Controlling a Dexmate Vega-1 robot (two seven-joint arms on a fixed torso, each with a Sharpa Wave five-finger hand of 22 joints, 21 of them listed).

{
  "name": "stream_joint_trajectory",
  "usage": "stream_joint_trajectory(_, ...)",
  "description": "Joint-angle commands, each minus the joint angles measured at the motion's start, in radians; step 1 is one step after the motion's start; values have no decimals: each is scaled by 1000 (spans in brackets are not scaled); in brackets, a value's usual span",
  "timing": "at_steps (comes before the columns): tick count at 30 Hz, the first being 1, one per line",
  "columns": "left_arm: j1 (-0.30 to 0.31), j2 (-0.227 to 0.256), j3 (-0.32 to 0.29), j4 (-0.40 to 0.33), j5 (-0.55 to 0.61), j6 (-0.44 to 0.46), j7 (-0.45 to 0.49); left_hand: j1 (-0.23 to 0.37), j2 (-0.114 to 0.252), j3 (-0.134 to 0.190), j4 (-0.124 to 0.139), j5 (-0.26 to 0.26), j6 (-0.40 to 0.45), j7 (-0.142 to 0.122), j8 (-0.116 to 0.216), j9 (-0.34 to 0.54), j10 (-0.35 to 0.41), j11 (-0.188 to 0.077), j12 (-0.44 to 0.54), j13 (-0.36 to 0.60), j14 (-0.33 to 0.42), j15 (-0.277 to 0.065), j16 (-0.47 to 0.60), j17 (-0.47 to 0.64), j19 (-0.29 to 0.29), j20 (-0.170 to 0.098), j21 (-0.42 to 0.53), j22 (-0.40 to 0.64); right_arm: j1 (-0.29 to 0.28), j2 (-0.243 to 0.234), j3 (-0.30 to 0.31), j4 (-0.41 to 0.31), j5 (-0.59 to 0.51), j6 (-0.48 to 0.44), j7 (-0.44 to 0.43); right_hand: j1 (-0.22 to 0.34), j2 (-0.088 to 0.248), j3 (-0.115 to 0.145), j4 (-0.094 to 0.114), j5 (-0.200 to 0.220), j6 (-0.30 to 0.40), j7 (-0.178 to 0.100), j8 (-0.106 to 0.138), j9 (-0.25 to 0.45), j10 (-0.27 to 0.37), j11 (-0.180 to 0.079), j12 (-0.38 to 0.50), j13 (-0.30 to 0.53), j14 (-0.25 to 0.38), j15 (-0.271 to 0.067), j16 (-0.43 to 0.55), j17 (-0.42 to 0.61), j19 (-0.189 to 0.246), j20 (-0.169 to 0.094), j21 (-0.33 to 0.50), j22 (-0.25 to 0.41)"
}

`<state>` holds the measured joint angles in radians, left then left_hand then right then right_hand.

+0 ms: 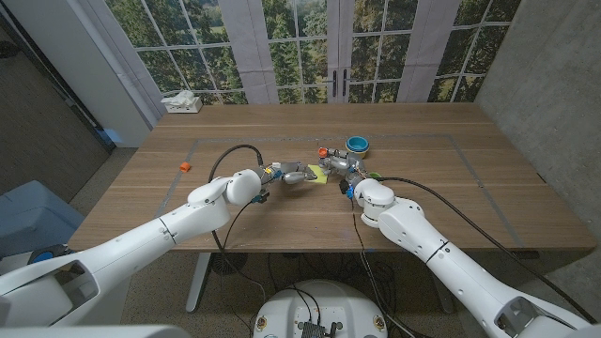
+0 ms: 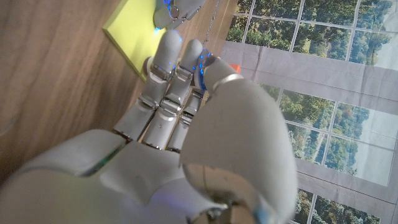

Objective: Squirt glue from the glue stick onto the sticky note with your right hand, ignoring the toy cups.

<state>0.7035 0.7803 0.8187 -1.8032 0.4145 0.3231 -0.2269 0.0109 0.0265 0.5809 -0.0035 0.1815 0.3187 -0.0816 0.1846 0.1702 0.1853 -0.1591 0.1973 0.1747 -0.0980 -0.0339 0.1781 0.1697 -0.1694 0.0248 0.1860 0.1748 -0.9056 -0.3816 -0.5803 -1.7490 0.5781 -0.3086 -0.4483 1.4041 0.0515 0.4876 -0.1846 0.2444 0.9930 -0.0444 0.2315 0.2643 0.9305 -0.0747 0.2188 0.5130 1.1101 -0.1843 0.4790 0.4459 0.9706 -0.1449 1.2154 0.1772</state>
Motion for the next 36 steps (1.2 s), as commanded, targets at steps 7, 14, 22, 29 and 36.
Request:
stream_joint_trajectory(7,-13,-14,19,5,20,15,-15,-7,4,-6,2,4,17,28,-1,3,3,5,0,4,1,-24,4,3,-3,-2,8,2,-3,-37,21,-52,96,-70,38,1,4,17,11,9,134,136,5,5,101,102,6,2,36,-29,-5,0,17,-82,-3,2)
stream_joint_trajectory(14,-19,-21,24,11,23,14,-18,-7,3,-8,3,4,15,29,-2,3,0,6,-2,4,1,-25,4,3,-3,-3,8,2,1,-50,22,-61,133,-87,57,1,2,19,10,13,134,138,5,8,101,105,5,2,38,-30,-6,0,20,-82,-3,2)
stream_joint_trajectory(22,-19,-24,25,12,24,19,-16,-7,2,-10,3,4,12,30,-3,3,-2,5,-3,4,1,-25,4,3,-3,-4,8,2,8,-65,16,-76,155,-107,64,1,1,21,9,17,135,139,4,9,103,105,4,2,40,-30,-8,-2,22,-82,-3,1)
stream_joint_trajectory(29,-20,-26,26,12,26,19,-13,-8,1,-11,3,4,10,31,-3,3,-2,5,-3,4,1,-26,4,3,-4,-4,8,2,11,-79,11,-89,164,-120,64,0,1,22,10,21,136,141,4,10,105,108,4,2,45,-29,-7,-2,24,-82,-4,1)
stream_joint_trajectory(36,-21,-26,28,11,29,20,-12,-8,0,-13,3,4,8,33,-4,3,-4,5,-4,4,0,-26,4,3,-5,-3,8,2,11,-85,7,-89,163,-111,65,0,-3,24,8,24,137,141,2,10,107,106,5,4,45,-31,-9,-2,27,-82,-4,1)
